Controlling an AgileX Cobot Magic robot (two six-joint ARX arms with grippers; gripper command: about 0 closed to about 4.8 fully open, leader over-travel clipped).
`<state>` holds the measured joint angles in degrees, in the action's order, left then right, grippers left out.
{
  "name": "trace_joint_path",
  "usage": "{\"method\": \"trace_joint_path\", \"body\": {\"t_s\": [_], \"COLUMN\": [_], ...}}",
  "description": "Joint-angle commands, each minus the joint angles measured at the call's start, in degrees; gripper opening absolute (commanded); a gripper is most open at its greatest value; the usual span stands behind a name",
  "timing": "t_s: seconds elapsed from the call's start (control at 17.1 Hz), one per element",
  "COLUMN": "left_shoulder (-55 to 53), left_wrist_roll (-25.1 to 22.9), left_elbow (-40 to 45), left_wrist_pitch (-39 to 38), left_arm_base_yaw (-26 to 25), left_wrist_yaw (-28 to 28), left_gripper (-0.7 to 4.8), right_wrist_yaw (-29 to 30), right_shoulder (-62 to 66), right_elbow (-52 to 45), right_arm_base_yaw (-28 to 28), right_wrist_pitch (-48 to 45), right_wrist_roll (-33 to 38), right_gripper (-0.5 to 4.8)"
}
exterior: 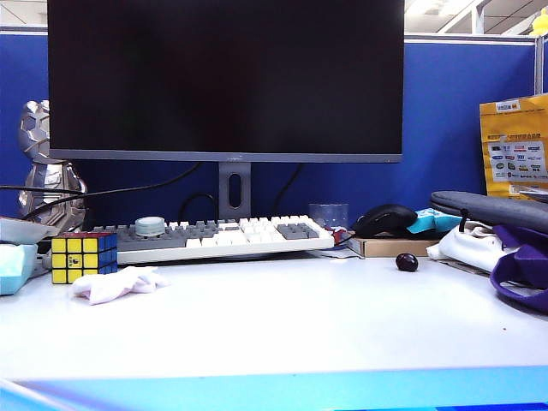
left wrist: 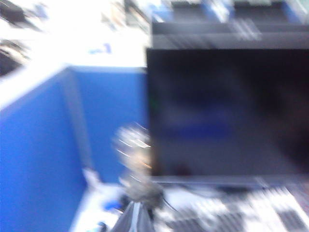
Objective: Use the wet wipes on the table to wipe the cherry juice off the table, then put the wipes back on the table.
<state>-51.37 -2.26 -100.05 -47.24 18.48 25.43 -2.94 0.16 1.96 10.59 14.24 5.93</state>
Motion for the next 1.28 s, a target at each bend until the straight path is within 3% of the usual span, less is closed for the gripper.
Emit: {"method": "trace_joint_path", "body": {"t_s": [0.06,0.17,0.29,0.41,0.58,0.87,1.28], "left_shoulder": [1.3,2.3,3.5,5.2,18.7,36.0,43.6], "left_wrist_roll": [0.1,0.9,5.6,6.3,7.2,7.5,7.5], "left_elbow": [2.6,10.8,25.4,34.9,56.6,77.6,91.0], "left_wrist_pitch": [1.8,9.0,17.7,20.1,33.6,38.9,39.3], "left_arm_base_yaw": [0.1,0.1,0.1,0.1,0.1,0.1,0.1], "left_wrist_yaw": [0.9,-0.5,-8.9,-8.5,-6.4,-3.6,-3.7], "left_gripper": [0.18,0.18,0.18,0.18,0.18,0.18,0.19], "right_wrist_yaw": [0.1,0.1,0.1,0.1,0.1,0.1,0.1], "right_shoulder": [0.0,0.0,0.0,0.0,0.0,0.0,0.0], "right_elbow": [-0.1,-0.1,-0.1,-0.1,-0.1,-0.1,-0.1], "right_arm_base_yaw": [0.0,0.0,0.0,0.0,0.0,0.0,0.0], "right_wrist_pitch": [-0.4,-0.4,-0.4,-0.4,-0.4,-0.4,-0.4], "right_wrist_roll": [-0.1,-0.1,-0.1,-0.1,-0.1,-0.1,-0.1], "right_gripper": [0.00,0.00,0.00,0.00,0.00,0.00,0.00]}}
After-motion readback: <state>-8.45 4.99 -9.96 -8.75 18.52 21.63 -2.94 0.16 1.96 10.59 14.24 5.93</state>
